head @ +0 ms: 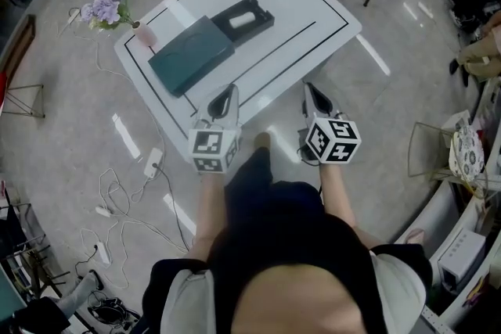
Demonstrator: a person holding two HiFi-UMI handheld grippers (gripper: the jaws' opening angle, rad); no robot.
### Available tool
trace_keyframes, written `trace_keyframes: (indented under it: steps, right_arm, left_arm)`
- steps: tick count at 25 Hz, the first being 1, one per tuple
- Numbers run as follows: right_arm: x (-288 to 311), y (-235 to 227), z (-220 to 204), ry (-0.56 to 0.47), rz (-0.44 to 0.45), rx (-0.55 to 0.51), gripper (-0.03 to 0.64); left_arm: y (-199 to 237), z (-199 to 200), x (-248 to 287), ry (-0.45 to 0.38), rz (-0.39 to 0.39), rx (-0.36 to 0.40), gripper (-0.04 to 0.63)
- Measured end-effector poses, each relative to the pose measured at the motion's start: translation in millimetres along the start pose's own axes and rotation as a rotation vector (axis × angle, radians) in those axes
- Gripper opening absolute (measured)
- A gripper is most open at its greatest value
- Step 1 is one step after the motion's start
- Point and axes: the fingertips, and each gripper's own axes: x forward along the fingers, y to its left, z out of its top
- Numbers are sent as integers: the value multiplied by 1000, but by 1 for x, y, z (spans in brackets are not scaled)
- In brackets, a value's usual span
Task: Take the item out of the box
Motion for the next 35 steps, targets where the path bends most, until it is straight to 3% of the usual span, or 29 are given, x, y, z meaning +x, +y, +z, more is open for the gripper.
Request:
trace_keyframes:
  steps: [17, 35]
  right_arm:
    - [84, -10, 48, 5, 2, -32, 2]
    - [133, -4, 49, 23, 30, -38, 2]
  left_arm:
    - [58, 24, 70, -8, 14, -36, 9]
    - [85, 29, 101, -21, 6, -41, 9]
